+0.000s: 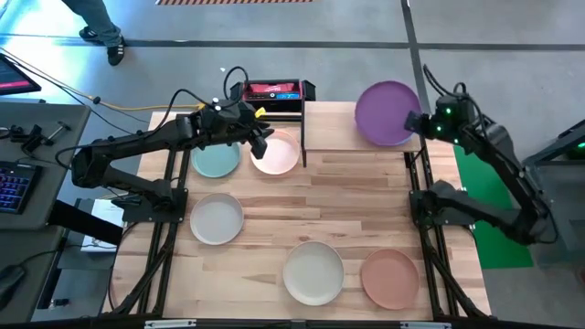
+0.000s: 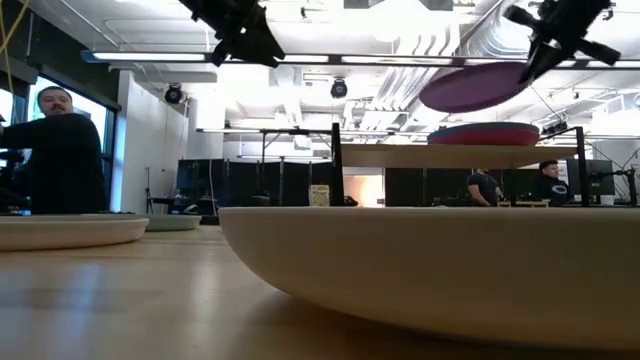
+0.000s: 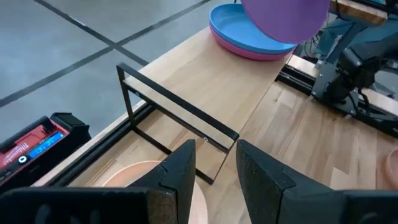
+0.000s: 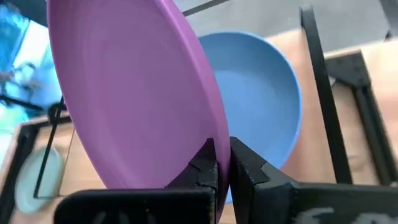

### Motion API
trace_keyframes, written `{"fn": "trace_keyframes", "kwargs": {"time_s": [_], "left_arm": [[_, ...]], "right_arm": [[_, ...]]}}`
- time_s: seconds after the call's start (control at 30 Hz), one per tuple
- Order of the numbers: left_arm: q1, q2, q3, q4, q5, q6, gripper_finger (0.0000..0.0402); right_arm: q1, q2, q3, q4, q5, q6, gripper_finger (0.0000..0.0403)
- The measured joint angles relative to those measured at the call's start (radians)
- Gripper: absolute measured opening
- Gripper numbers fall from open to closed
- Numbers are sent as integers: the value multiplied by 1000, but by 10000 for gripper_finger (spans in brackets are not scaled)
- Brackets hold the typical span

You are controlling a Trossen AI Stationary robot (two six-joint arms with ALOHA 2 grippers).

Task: Place and stack plates onto a shelf
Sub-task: Stack the purple plate on top of the blue plate on the shelf

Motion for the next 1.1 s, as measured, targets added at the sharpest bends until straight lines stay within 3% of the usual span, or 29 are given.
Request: {"fn": "trace_keyframes", "kwargs": {"time_s": [0.37,1.1], "left_arm": [[0,0,0,0,1,35,106],[0,0,0,-4,1,47,106]], "right_arm": [[-80,-132,-177,78,0,265,0],[-94,-30,-193,114,-90,453,0]]}}
